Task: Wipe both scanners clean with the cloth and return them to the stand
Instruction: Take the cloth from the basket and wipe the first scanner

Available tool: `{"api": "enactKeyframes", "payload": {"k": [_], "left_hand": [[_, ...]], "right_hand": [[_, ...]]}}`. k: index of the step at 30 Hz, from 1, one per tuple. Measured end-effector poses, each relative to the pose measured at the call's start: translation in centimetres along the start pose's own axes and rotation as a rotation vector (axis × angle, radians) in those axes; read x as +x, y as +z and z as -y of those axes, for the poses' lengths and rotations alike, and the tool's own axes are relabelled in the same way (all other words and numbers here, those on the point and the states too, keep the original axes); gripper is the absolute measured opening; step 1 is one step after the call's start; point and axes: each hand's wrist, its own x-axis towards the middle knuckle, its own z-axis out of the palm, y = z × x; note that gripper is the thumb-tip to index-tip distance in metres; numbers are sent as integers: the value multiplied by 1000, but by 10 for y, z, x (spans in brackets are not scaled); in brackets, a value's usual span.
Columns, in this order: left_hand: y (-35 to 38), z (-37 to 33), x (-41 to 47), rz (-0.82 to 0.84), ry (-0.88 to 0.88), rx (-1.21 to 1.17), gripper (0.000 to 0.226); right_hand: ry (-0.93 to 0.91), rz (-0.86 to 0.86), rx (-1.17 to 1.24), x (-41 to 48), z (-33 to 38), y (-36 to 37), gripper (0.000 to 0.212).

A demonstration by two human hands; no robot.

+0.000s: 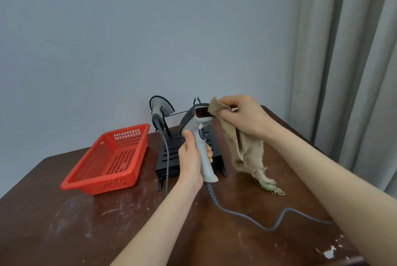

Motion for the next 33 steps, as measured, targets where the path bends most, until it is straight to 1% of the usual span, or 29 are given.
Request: {"api": "enactKeyframes", "payload": {"k": [4, 6, 8, 10, 12, 13, 14, 15, 17, 19, 20, 21, 24, 26, 30, 33], "left_hand": [[0, 1, 0, 26, 3, 10, 62], [-1, 1, -1, 35, 8, 23, 61], [-1, 1, -1, 36, 9, 26, 59], [-1, 3, -2, 29, 4, 28, 58], [-2, 4, -1, 27, -23, 1, 59], [-3, 4, -1, 27, -44, -21, 60], [-3, 4, 0, 31, -62, -35, 61], [-3, 4, 1, 35, -71, -40, 62], [-3, 5, 1, 40, -76, -41, 63], [-1, 7, -1, 48, -89, -43, 64], [0, 7, -2, 55, -101, -44, 64], [2, 8, -3, 58, -111, -44, 63], [5, 8, -5, 55, -130, -48, 62], [5, 7, -5, 56, -131, -41, 63], [5, 7, -3, 67, -114, -15, 64], [4, 6, -2, 58, -101, 8, 65]], "right_hand": [[-40, 50, -120, 1, 2, 1, 27], [-22, 55, -179, 1, 4, 0, 29], [12, 66, -311, 0, 7, -2, 28], [37, 64, -509, 2, 8, -5, 19], [92, -1, -624, 3, 4, -8, 17], [123, -53, -604, 3, 1, -10, 18], [143, -108, -532, 3, -1, -12, 17], [140, -151, -428, 1, -2, -11, 16], [83, -181, -276, -2, -1, -6, 22], [28, -144, -218, -7, 3, 5, 25], [17, -121, -214, -9, 4, 10, 23], [17, -107, -218, -10, 4, 15, 21], [55, -101, -178, -11, 4, 20, 28], [56, -82, -91, -11, 8, 22, 28], [43, 17, 206, -10, 19, 23, 28], [49, 94, 250, -10, 20, 15, 26]]}}
